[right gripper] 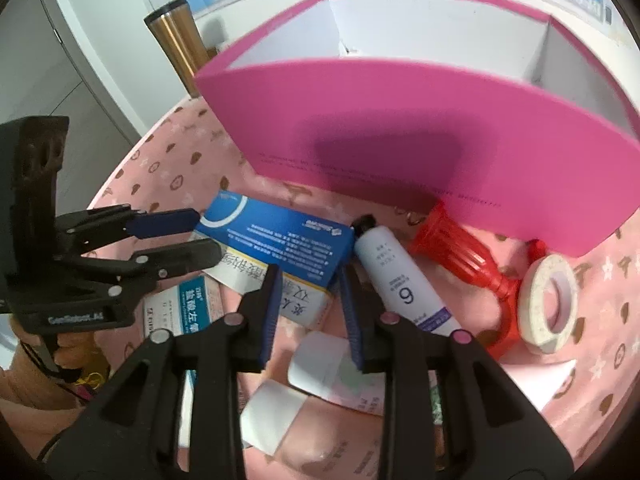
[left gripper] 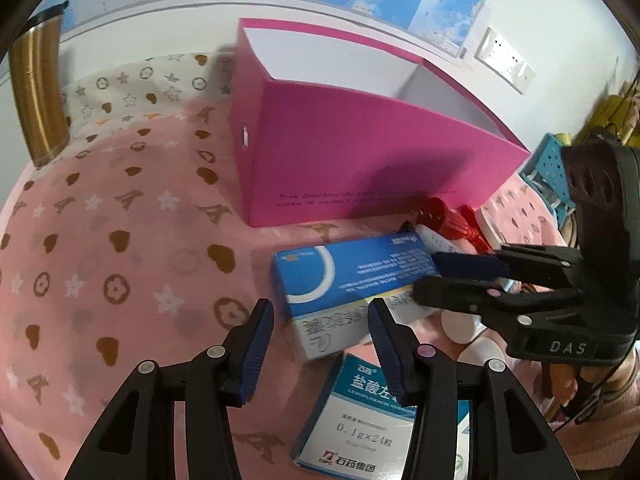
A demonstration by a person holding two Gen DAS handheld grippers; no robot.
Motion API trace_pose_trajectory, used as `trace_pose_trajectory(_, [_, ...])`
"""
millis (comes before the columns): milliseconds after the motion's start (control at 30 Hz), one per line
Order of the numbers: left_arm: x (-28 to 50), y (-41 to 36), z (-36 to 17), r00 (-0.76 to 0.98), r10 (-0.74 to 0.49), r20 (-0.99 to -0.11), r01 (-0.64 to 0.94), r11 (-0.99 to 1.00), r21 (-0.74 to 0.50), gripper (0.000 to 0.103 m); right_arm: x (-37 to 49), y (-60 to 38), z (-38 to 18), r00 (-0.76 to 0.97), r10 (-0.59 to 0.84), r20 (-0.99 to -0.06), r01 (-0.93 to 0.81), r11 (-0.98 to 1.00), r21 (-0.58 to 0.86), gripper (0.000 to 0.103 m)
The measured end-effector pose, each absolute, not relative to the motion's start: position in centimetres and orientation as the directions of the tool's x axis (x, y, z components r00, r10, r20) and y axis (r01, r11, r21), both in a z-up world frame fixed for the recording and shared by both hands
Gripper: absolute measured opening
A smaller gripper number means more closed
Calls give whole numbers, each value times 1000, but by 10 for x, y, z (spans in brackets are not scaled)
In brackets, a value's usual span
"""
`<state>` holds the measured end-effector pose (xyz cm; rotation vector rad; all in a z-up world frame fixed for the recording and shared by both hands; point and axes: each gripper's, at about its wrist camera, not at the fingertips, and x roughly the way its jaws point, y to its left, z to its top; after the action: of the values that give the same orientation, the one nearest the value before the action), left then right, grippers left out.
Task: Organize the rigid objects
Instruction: 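Lift the medicine box with the right gripper and drop it into the magenta box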
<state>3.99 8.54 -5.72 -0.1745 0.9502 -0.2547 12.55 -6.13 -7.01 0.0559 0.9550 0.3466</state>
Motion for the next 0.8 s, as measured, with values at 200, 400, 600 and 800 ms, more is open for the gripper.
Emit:
trace_pose_trajectory(200, [38, 84, -54, 561, -266, -784, 124, 963, -238, 47, 130, -59, -72, 531, 359, -767, -289, 928, 234, 46])
trace_pose_trajectory(400, [32, 81, -34, 594, -281, -754, 126, 958, -258, 47, 120, -62, -56, 565, 384, -730, -310, 919, 243, 46])
trace_pose_trajectory(600, [29, 75, -4, 641, -292, -710, 150, 955, -256, 47, 108, -71, -25, 611, 392, -688, -331, 916, 228, 46])
trace_pose_trajectory(800, [36, 65, 34, 694, -310, -650, 203, 950, -237, 47, 104, -89, 9, 659, 405, -633, -336, 912, 234, 46])
